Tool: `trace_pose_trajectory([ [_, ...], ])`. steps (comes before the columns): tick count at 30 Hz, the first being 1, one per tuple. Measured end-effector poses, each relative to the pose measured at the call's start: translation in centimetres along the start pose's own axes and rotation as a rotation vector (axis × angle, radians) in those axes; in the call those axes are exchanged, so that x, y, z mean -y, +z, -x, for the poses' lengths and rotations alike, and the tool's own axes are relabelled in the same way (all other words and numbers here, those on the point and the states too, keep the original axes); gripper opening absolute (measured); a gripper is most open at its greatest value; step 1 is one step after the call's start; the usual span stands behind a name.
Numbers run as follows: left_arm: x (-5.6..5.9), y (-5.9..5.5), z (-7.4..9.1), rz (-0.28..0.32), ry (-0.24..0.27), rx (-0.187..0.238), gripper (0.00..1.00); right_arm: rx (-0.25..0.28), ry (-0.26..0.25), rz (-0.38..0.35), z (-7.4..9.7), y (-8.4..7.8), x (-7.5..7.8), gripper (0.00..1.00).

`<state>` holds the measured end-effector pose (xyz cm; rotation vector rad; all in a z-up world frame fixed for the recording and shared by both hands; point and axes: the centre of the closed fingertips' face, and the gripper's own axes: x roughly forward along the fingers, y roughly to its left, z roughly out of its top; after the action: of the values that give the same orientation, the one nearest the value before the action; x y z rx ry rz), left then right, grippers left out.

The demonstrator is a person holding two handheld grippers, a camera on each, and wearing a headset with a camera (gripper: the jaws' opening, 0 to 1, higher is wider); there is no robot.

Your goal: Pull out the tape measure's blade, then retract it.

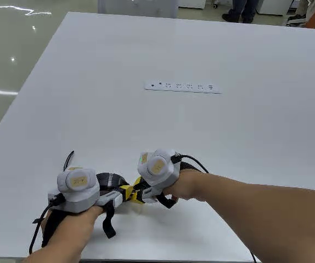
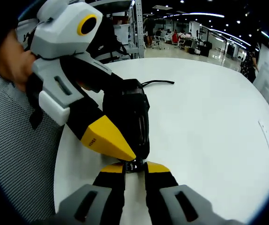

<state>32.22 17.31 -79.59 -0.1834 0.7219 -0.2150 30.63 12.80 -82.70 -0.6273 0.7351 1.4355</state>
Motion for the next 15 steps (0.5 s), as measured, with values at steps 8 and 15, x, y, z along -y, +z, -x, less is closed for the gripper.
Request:
trace_pose_trajectory([
  [8,0.01,-0.03,0.07,-0.002,0.0,0.0,0.61,0.002,-0.011,-0.005,0.08,-0.06,-0.08,0.15],
  [15,0.01,-0.06,0.08,-0.001,0.0,0.001,0.61,-0.01,-0.019,0.027,0.11,-0.17,-0.13,0.15],
])
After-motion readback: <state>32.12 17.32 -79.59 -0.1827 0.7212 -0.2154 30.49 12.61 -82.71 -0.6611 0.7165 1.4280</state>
